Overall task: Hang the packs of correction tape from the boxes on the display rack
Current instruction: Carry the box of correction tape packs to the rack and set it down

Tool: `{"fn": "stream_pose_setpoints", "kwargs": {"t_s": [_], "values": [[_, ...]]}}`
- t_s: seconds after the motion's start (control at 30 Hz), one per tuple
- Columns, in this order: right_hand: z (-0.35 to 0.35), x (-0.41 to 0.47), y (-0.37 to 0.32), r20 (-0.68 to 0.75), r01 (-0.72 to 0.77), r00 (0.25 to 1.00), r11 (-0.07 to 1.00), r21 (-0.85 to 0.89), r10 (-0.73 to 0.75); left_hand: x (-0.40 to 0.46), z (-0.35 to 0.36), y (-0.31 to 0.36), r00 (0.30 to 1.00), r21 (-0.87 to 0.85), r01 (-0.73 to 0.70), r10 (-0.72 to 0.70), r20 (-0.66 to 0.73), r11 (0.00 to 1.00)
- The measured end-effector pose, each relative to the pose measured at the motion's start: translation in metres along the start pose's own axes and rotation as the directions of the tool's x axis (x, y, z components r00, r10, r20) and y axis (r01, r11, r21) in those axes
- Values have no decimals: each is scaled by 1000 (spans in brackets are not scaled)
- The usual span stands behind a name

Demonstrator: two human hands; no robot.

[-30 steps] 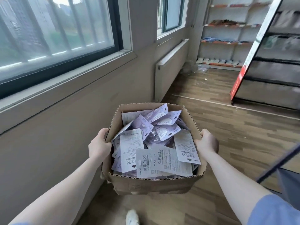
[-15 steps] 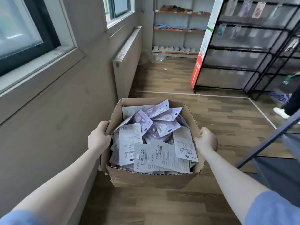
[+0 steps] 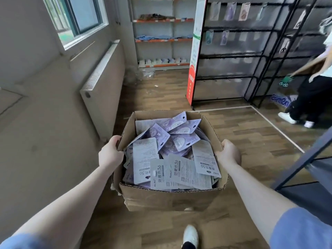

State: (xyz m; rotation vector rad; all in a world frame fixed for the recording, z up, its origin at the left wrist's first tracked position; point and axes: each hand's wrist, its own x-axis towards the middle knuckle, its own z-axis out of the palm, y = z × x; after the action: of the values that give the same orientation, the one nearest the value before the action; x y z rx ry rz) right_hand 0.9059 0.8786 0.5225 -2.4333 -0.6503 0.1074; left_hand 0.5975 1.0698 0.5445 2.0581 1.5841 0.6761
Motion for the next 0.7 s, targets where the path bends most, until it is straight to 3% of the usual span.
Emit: {"fn": "stream_pose_setpoints", "kwargs": {"t_s": [0.23, 0.7], "values": [[1, 172, 12, 22, -74, 997, 996, -44, 75, 119, 101, 105, 998, 1, 24, -24, 50, 1000], [-13, 436, 33, -116, -132, 985, 990, -44, 126, 310, 250, 280, 993, -40, -75, 78, 90, 996]]}}
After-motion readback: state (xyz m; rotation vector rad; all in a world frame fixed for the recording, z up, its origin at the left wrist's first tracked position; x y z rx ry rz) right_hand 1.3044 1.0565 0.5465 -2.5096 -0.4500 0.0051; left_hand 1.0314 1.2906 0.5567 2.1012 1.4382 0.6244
